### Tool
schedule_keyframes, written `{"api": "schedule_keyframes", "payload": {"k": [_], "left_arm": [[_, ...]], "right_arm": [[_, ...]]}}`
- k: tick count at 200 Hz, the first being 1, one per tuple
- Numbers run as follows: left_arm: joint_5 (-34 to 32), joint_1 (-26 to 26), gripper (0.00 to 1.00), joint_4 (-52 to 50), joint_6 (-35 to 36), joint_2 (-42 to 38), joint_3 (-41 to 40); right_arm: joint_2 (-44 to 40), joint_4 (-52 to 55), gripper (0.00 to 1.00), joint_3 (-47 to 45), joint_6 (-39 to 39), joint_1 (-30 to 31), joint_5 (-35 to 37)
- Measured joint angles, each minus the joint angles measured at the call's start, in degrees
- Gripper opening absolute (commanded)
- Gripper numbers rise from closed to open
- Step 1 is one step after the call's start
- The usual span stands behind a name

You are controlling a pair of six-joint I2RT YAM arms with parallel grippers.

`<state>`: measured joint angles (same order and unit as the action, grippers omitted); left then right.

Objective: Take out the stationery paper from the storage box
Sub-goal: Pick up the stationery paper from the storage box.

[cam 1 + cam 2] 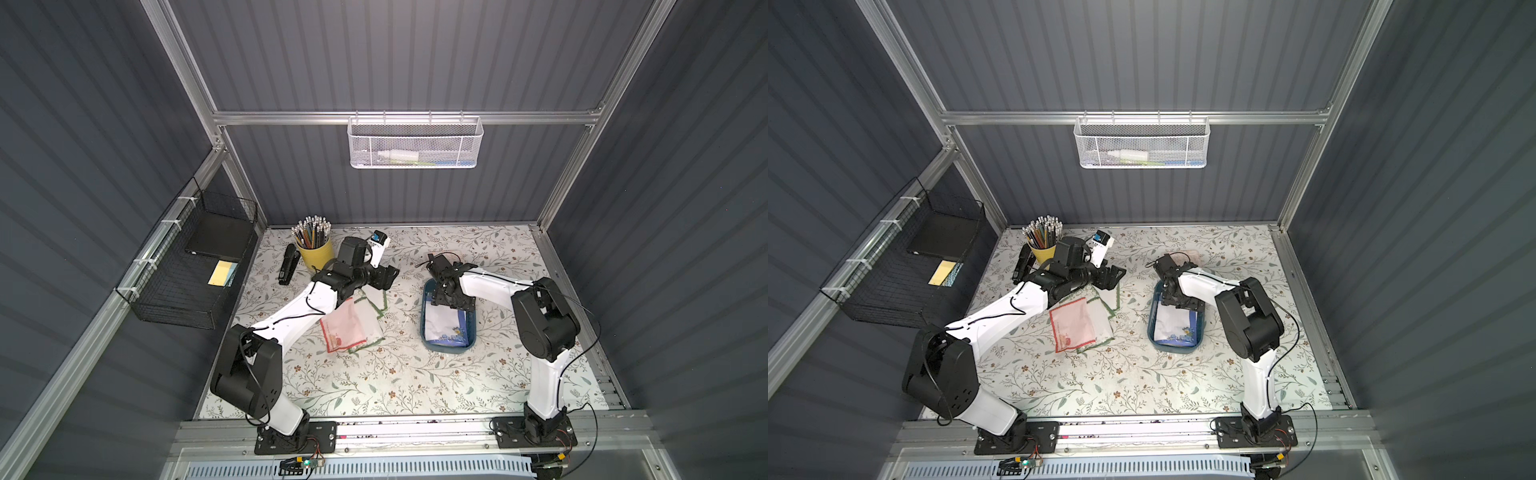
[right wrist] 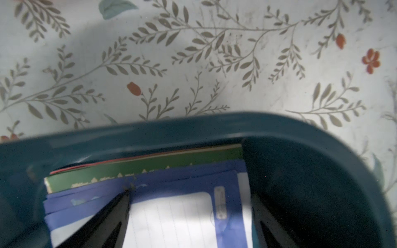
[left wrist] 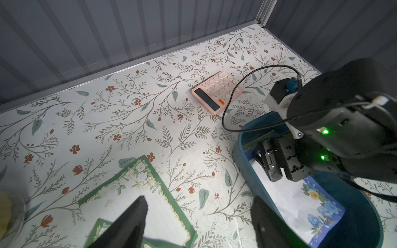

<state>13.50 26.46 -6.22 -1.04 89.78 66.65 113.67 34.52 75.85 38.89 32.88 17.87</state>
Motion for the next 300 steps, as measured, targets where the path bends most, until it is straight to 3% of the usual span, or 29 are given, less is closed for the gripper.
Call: {"api": "schedule_keyframes", "payload": {"k": [23,84,125,158,231,300], "left_arm": [[0.0,0.0,0.78,0.0,0.0,0.0,0.0],[0.0,0.0,0.78,0.0,0.0,0.2,0.2],[0.0,0.0,0.78,0.0,0.0,0.8,0.2],[0.0,0.0,0.79,-0.1,0.0,1.0,0.3],[0.0,0.0,0.79,-0.4,0.0,1.0,1.0],[0.0,0.0,0.79,-0.9,0.0,2.9,1.7]], "right_arm": [[-1.1,-3.3,0.9,-2.3,0.6,-0.2,-1.6],[-2.2,-7.2,0.63,-4.8,0.9,-0.3,-3.3],[-2.3,-6.4,0.56,-4.4,0.9,-0.3,-3.3],[-2.8,-3.7,0.35,-3.8,0.4,-0.3,-3.0],[-4.5,2.7,0.26,-2.4,-0.3,-0.3,-2.6],[-7.5,5.2,0.29,-0.6,-1.3,-0.3,-1.1]]}}
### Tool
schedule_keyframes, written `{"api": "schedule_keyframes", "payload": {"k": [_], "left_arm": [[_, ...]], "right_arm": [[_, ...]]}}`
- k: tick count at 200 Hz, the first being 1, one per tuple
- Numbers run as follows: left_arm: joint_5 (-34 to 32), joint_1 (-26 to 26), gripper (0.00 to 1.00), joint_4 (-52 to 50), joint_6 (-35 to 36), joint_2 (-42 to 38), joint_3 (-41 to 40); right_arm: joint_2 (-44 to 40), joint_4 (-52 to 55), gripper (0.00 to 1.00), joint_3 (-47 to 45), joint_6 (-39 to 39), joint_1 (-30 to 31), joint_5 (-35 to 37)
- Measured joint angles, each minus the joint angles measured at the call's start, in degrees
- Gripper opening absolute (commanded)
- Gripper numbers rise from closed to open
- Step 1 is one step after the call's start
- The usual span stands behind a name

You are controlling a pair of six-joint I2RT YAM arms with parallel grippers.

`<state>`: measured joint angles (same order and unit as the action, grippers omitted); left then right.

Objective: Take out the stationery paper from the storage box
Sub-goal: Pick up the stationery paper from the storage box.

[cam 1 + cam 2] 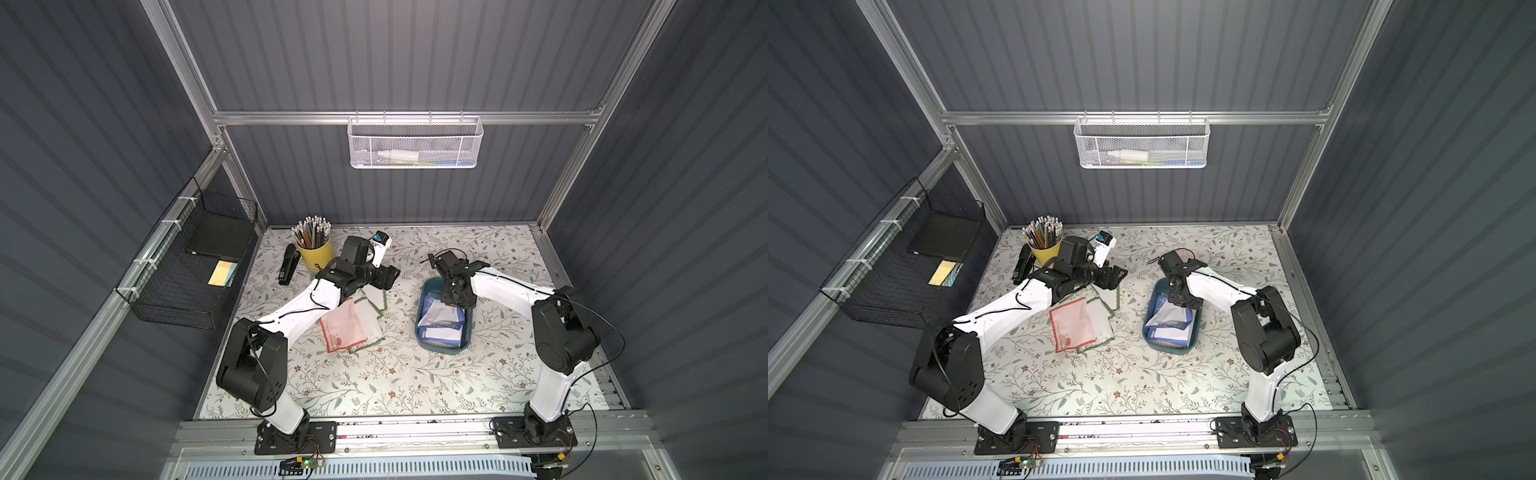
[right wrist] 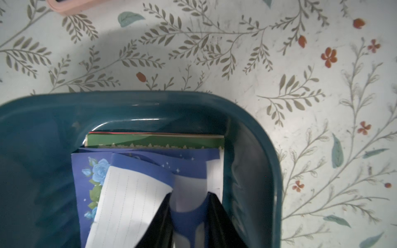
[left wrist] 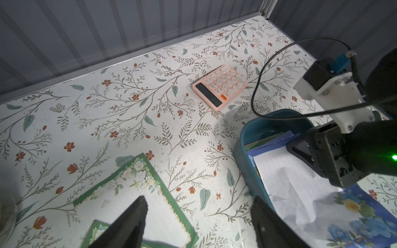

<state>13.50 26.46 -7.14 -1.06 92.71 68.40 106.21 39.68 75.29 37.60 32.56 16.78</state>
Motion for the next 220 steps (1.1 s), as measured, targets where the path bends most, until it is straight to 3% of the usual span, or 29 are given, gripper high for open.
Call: {"api": "schedule_keyframes", "payload": {"k": [44,152,173,220], "left_arm": [[2.3,0.0,0.78,-1.0,0.0,0.8,0.4],[15.2,0.0,0.79,-3.2,0.7,3.0,2.3],[20.9,0.0,0.79,-4.3,0.7,5.1,4.3],[41.0,0.0,0.8,-6.4,0.4,14.8,8.1]], "right_arm": [[-1.6,-1.5,0.1,-2.2,-0.1,0.0,-0.2],[-9.8,-2.1,0.1,-3.2,-0.6,-1.1,0.4],[-9.9,-2.4,0.1,-4.3,-0.6,-1.1,0.3],[-10.5,-2.6,0.1,-4.6,-0.7,-1.1,0.0]]}}
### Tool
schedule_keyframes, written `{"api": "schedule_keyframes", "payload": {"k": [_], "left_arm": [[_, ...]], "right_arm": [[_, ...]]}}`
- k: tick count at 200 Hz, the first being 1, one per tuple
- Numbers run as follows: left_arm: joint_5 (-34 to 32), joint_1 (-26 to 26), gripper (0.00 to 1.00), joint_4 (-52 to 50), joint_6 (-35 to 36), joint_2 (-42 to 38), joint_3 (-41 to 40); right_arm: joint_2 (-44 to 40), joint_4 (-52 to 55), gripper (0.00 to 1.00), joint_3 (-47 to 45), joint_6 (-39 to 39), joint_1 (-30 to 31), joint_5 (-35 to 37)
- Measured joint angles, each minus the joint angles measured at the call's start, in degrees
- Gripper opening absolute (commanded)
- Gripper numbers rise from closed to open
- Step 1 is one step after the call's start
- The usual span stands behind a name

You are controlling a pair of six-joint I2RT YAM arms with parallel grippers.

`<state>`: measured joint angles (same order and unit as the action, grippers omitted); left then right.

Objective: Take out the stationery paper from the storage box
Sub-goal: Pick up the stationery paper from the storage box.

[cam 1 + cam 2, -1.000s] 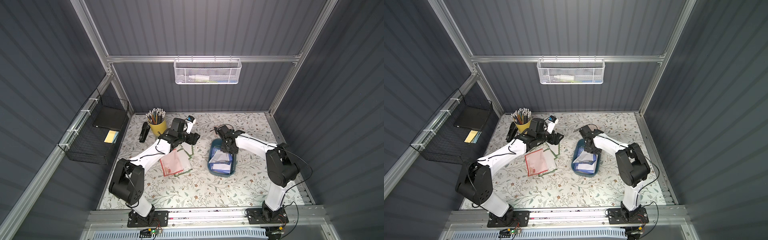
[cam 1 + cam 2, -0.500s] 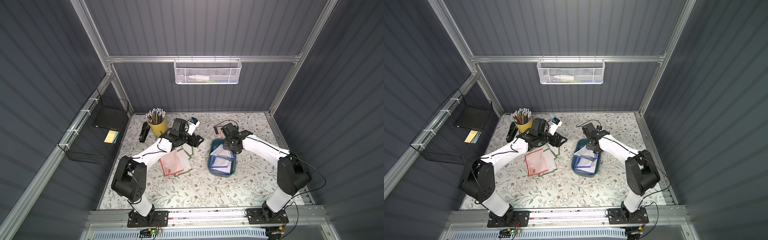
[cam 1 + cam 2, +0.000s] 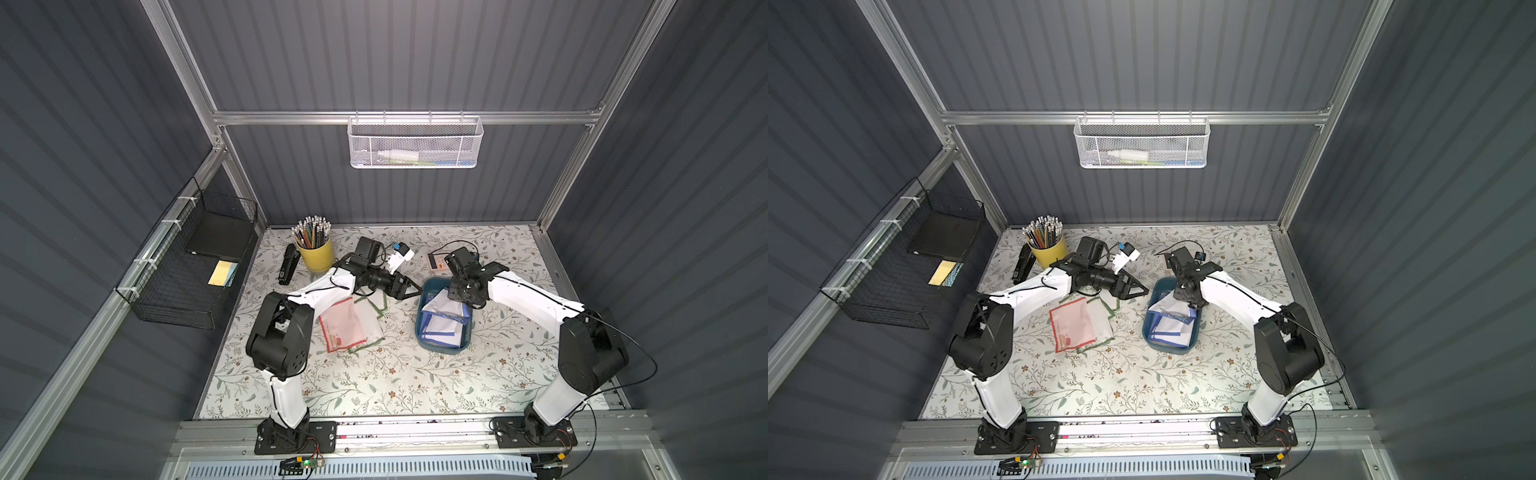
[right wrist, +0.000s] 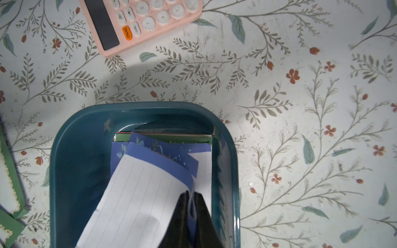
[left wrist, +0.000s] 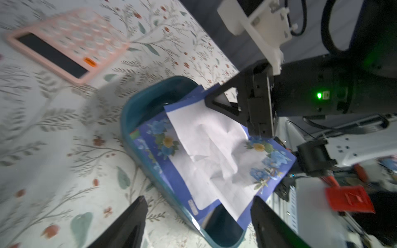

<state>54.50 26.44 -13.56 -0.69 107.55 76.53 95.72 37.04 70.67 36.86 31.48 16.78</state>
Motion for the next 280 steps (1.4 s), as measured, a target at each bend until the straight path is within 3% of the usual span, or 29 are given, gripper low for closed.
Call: {"api": "schedule_keyframes", "payload": {"k": [26,109,195,258,280], "left_arm": [[5.3,0.0,0.81,-1.8,0.0,0.9,0.1],[12.6,0.0,0.83,-1.1,-5.6,1.0,0.3],[12.9,2.9,0.84,0.0,-12.1,4.0,2.4],[11.9,5.5,0.83,-0.3,-14.0,6.6,5.0],[11.9,5.7,0.76,-0.1,-14.6,6.6,6.1]], "right_arm": [[-2.4,-0.8,0.1,-1.0,0.0,0.0,0.2],[-7.6,-4.3,0.1,-4.4,0.2,0.0,0.9],[-16.2,-10.0,0.11,-9.7,0.4,0.0,1.1],[-16.2,-11.2,0.1,-10.5,0.4,0.1,0.0],[-15.6,-11.6,0.1,-10.5,0.4,0.3,-0.3]]}}
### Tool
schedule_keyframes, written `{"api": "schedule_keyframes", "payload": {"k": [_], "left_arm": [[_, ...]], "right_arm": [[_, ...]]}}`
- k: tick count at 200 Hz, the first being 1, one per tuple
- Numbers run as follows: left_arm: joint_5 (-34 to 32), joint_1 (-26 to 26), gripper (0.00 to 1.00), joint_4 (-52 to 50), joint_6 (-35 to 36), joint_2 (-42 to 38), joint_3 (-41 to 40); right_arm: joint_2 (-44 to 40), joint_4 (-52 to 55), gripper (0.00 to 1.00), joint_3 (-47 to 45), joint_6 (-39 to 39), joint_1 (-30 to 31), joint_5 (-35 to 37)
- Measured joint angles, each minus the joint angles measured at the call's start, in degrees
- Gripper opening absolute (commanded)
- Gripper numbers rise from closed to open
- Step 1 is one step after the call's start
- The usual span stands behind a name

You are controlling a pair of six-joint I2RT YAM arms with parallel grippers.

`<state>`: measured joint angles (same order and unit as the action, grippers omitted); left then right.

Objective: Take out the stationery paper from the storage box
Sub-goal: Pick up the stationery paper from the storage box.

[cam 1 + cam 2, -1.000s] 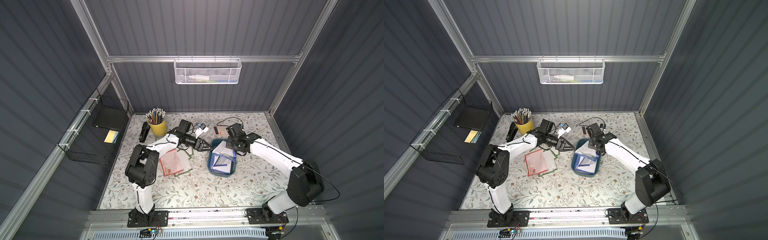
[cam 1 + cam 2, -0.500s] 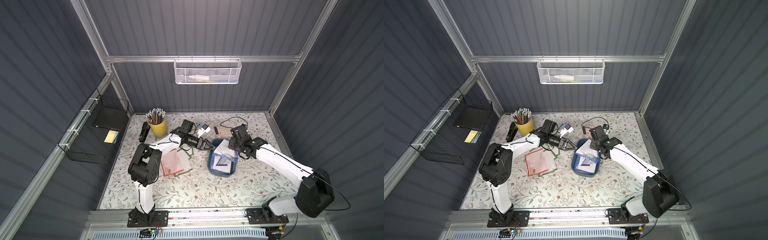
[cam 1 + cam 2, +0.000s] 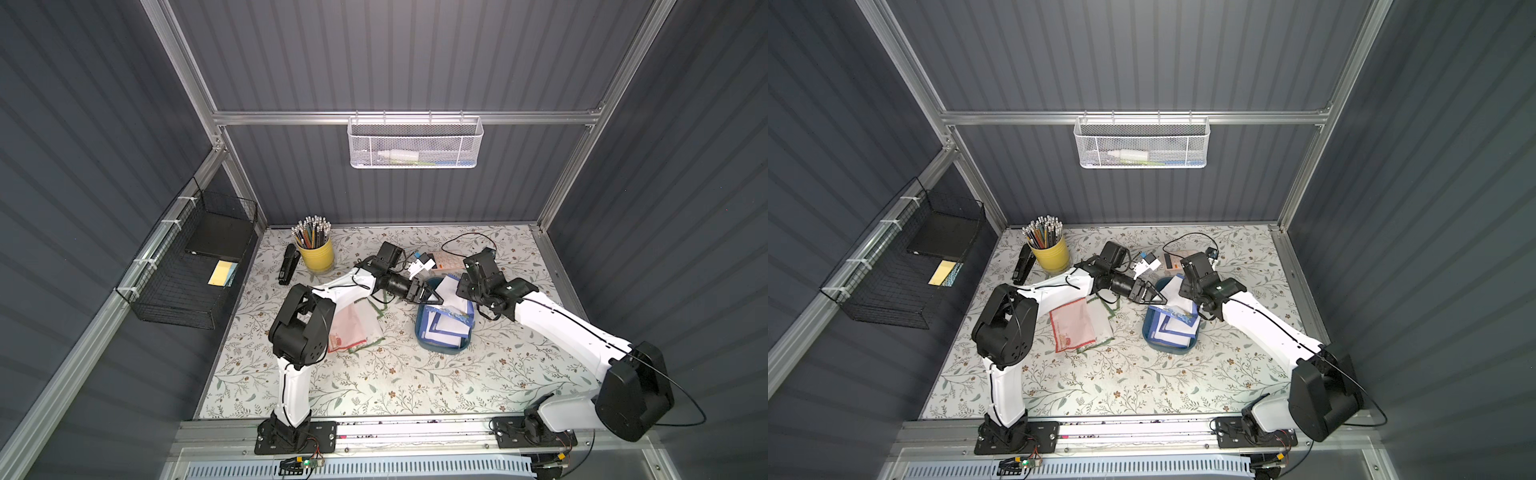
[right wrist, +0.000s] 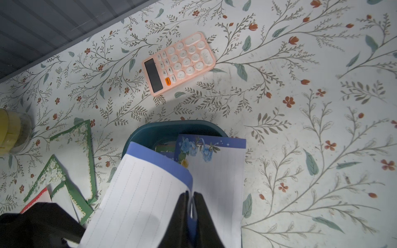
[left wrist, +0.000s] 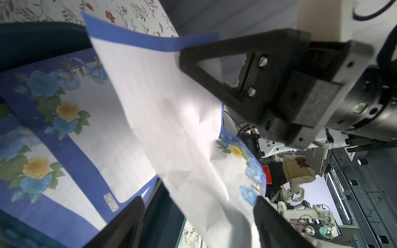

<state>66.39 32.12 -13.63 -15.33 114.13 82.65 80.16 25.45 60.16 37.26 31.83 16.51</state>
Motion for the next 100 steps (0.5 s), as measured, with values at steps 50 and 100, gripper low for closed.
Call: {"api": "schedule_keyframes", "payload": {"k": [50,100], "left_arm": [[0.0,0.0,0.45,1.7,-2.8,0.0,0.1],[0.0,0.0,0.07,2.8,-3.5,0.0,0.1]], "right_arm": [[0.2,-0.7,0.1,0.0,0.0,0.8,-0.4],[0.9,-1.6,0.12,0.0,-0.2,1.2,-0.6]]}}
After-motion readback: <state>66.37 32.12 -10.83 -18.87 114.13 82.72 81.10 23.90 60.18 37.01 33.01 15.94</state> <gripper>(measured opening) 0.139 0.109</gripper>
